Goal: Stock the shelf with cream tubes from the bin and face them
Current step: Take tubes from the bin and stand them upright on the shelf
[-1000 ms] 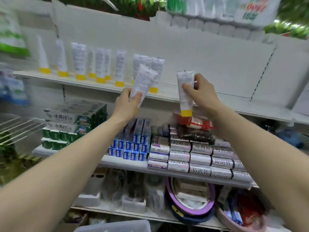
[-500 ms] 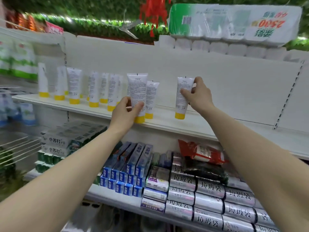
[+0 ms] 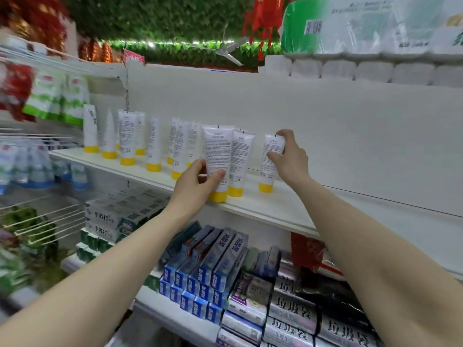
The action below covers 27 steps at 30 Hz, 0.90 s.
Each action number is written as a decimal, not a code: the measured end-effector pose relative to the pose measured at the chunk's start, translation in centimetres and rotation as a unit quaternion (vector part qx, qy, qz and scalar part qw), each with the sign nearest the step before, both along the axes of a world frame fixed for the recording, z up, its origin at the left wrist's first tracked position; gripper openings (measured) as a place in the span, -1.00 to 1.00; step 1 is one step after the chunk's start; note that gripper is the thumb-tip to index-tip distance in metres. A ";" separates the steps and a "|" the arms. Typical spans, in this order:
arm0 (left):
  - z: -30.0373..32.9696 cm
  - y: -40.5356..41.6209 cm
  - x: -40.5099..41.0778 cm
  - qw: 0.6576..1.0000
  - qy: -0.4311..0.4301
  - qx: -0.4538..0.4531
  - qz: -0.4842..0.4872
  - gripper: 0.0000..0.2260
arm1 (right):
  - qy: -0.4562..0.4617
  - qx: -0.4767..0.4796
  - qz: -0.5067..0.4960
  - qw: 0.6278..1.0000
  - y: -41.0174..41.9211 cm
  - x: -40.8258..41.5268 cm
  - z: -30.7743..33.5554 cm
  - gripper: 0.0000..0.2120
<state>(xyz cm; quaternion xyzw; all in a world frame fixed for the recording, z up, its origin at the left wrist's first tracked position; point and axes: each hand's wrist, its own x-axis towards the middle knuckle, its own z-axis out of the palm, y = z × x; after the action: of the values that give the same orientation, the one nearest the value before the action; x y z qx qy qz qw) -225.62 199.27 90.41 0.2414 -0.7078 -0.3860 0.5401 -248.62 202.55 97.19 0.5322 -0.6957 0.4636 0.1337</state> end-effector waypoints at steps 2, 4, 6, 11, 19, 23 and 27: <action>0.0 0.0 -0.2 1.000 -0.005 -0.001 -0.003 -0.85 | -0.003 0.000 0.013 1.000 -1.0 -0.2 -0.1 -0.60; 0.0 0.1 -0.4 1.000 -0.016 -0.005 -0.006 -0.85 | -0.007 0.002 0.021 1.000 -1.8 -0.3 -0.1 -0.61; 0.1 0.3 -0.6 1.000 -0.021 -0.010 -0.012 -0.84 | 0.003 0.010 0.018 1.000 -2.2 -0.4 -0.1 -0.60; 0.2 1.3 -1.5 0.999 -0.034 -0.024 -0.030 -0.69 | 0.058 0.030 0.017 0.998 -1.7 -0.9 0.2 -0.57; 1.0 2.9 -5.0 0.995 -0.079 -0.058 -0.027 -0.81 | 0.057 0.041 0.035 0.997 0.3 -2.4 0.9 -0.57; 1.1 2.4 -6.7 0.994 -0.088 -0.064 -0.007 -0.81 | 0.052 0.027 0.042 0.997 0.1 -2.5 0.9 -0.60; 1.1 2.2 -8.1 0.993 -0.093 -0.068 0.015 -0.79 | 0.050 0.024 0.040 0.998 -0.2 -2.9 0.9 -0.64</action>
<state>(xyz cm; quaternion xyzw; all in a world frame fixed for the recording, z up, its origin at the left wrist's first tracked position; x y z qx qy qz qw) -233.72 201.50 91.50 0.2493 -0.7761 -0.3045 0.4928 -251.53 202.30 98.10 0.5852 -0.6774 0.4243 0.1368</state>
